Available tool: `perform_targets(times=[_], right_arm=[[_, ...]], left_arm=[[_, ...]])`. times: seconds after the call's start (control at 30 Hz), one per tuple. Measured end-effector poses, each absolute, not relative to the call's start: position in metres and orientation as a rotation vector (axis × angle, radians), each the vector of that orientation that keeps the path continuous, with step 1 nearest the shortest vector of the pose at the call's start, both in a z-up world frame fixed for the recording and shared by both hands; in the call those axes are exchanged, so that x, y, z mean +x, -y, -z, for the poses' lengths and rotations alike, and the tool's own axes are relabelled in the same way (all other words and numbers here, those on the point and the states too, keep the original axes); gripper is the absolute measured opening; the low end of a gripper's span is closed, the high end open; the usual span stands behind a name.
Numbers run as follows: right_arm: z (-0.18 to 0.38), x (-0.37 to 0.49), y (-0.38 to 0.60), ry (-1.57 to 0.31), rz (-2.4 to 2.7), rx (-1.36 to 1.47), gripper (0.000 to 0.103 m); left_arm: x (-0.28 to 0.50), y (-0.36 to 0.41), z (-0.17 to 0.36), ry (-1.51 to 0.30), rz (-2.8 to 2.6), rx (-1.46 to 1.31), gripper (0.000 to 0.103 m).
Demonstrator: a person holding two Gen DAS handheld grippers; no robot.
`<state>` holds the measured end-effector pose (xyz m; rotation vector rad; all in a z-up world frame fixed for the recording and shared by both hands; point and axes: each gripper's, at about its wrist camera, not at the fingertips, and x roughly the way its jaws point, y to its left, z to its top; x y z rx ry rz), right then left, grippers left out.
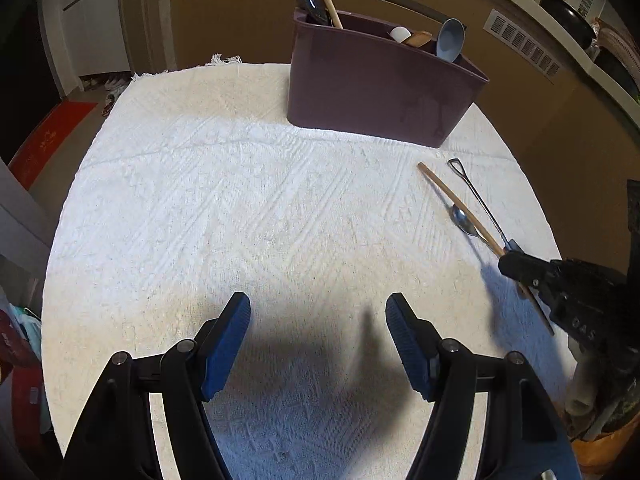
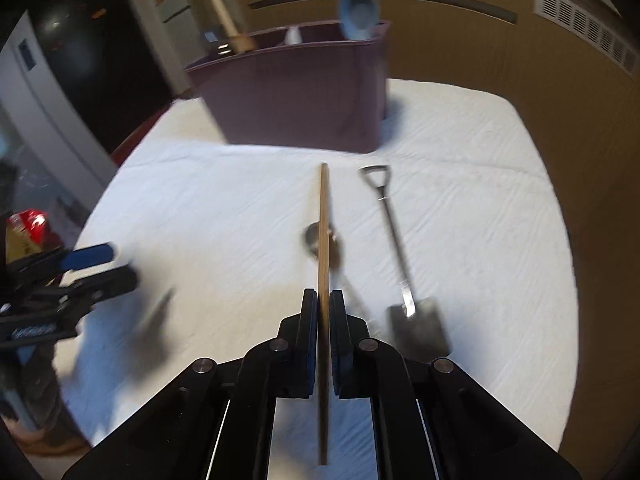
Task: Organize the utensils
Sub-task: 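Grasp a wooden chopstick with the right gripper while the left gripper moves toward another chopstick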
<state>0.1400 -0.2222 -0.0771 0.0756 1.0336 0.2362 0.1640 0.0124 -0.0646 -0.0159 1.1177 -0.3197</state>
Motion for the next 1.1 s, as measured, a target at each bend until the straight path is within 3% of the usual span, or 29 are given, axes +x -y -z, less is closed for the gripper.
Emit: perform_targets(times=[0.3, 0.37, 0.67, 0.97, 1.1], right_arm=[[0.077, 0.110, 0.166, -1.088, -0.488, 0.087, 0.011], [0.073, 0.106, 0.170, -1.061, -0.485, 0.070, 0.023], [0.056, 0.100, 0.255, -0.934, -0.233, 0.093, 0.045], [0.072, 0.090, 0.292, -0.949, -0.147, 0.122, 0.045], [0.071, 0.096, 0.285, -0.941, -0.181, 0.075, 0.045]], left_arm=[[0.159, -0.005, 0.063, -1.146, 0.377, -0.029, 0.067], [0.161, 0.000, 0.064, -1.164, 0.407, -0.038, 0.067], [0.175, 0.048, 0.077, -1.237, 0.455, 0.019, 0.053], [0.168, 0.114, 0.084, -1.217, 0.548, 0.184, 0.052], [0.161, 0.114, 0.084, -1.186, 0.523, 0.251, 0.036]])
